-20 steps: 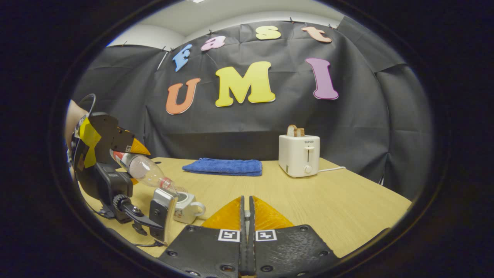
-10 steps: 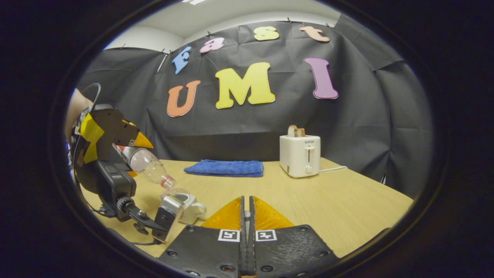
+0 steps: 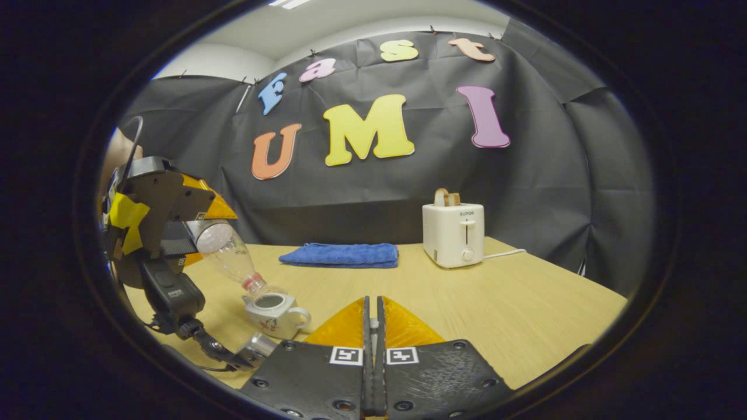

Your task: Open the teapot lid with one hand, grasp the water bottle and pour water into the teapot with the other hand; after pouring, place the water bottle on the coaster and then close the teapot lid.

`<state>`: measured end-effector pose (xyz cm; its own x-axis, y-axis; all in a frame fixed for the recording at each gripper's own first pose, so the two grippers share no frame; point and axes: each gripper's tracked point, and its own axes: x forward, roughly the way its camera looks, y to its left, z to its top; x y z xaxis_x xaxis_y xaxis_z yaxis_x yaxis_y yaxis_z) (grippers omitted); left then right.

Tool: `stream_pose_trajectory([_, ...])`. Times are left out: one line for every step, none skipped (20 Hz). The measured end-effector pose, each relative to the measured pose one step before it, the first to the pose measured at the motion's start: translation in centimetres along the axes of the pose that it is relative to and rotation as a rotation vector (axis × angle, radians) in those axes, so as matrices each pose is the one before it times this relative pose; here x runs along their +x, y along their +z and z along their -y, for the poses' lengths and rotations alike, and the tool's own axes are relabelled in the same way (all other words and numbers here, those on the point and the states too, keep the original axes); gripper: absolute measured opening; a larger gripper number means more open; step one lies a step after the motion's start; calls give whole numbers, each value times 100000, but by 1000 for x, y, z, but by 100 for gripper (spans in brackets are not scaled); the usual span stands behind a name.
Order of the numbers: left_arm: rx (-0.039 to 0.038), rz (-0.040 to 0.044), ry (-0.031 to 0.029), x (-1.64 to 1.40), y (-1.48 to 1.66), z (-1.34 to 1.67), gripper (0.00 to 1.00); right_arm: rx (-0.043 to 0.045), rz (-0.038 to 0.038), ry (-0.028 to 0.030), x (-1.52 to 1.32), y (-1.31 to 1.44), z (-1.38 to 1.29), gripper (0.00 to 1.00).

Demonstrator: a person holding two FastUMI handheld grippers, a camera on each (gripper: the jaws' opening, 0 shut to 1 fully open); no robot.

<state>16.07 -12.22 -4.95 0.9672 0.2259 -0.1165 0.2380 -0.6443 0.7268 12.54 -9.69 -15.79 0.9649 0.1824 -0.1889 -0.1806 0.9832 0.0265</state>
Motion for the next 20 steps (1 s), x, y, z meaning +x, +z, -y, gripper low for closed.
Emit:
stream_pose_trajectory([1015,-816,37,38,-115,-21,75,354,-54,-13,38,25,133,0])
stream_pose_trajectory([1309,-756,183,12,-64,-133,75,311,-121,-80,-19,-53,107,0])
stream_pose_trajectory([431,431,-92,-6,173,-42,75,313,-44,-93,124,67,107,0])
stream_pose_trajectory([-189,342,-644,109,72,136,75,266,-104,-42,-26,-18,17,0])
stream_pose_trajectory([86,-105,-370,-43,38,159,75,181,101,66,-33,-20,98,0])
stream_pose_trajectory([396,-243,119,44,28,-26,75,109,-20,-47,-54,-46,34,0])
stream_pose_trajectory([409,31,174,-4,-19,-162,75,45,23,58,-47,54,6,0])
stream_pose_trajectory([131,-69,-216,51,46,96,75,54,-60,42,28,-18,34,0])
stream_pose_trajectory([-272,209,-545,58,50,99,75,-31,-5,55,-4,42,-21,0])
stream_pose_trajectory([-156,-536,-329,-22,-172,190,75,-3,24,-46,-21,-40,23,0])
stream_pose_trajectory([-32,-14,-150,62,-17,68,75,71,-47,-127,-7,15,60,0])
stream_pose_trajectory([-642,287,-692,35,52,106,75,-12,-107,-78,37,-53,33,0])
stream_pose_trajectory([-908,-112,-949,-28,-135,224,75,-142,4,-209,0,20,68,0])
stream_pose_trajectory([-1009,-148,-459,116,-135,117,75,-405,-116,-314,105,-4,41,0])
stream_pose_trajectory([-2152,325,-392,-117,-147,-45,75,-96,-70,-127,18,1,74,0])
stream_pose_trajectory([-5479,1312,-2333,21,-250,467,75,194,51,183,8,-1,39,0])
stream_pose_trajectory([-7153,1030,-2707,-88,-235,637,75,437,162,-155,-68,95,186,0])
stream_pose_trajectory([-7200,2210,-2008,-35,-13,289,75,592,333,-541,-58,152,349,0])
stream_pose_trajectory([-6917,1403,-602,16,-127,99,75,773,420,-827,-100,188,447,0])
stream_pose_trajectory([-6951,162,-1092,-42,-609,104,75,626,538,-1218,-8,197,414,0])
